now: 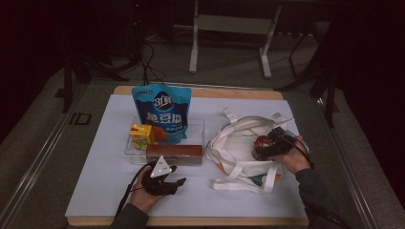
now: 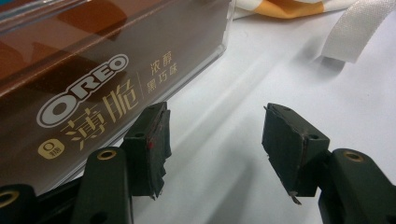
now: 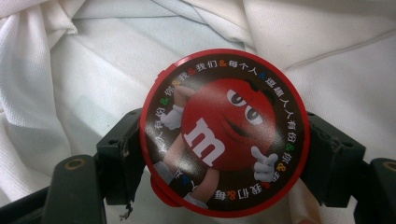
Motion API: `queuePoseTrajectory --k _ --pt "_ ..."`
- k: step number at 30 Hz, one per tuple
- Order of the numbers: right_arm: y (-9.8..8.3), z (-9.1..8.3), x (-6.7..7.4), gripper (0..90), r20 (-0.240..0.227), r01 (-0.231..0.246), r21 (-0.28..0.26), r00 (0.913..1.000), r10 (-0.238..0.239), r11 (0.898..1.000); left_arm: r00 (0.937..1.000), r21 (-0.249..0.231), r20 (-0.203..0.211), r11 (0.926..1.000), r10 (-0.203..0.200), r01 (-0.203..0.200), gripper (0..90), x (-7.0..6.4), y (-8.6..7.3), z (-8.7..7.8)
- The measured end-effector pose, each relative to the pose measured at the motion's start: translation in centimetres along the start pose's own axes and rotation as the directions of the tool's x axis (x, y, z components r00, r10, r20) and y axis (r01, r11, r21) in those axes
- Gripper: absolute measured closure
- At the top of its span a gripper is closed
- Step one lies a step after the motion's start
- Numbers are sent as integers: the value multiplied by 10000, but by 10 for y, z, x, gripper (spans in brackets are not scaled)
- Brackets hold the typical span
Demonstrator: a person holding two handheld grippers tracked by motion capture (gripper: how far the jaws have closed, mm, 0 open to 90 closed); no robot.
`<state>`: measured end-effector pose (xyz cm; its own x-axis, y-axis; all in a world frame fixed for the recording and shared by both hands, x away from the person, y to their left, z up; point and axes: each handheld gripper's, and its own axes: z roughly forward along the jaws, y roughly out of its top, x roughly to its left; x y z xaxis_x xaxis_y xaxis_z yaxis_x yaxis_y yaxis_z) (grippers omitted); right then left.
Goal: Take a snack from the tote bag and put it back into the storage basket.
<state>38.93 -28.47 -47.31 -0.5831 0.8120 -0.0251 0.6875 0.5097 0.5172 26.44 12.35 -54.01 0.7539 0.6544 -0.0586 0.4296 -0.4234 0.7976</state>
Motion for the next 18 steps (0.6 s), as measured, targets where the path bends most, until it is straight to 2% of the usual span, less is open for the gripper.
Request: queuePoseTrajectory --k 18 --pt "4 -5 9 254 86 288 -40 9995 -288 9996 10000 -9 4 10000 -3 3 415 0 0 0"
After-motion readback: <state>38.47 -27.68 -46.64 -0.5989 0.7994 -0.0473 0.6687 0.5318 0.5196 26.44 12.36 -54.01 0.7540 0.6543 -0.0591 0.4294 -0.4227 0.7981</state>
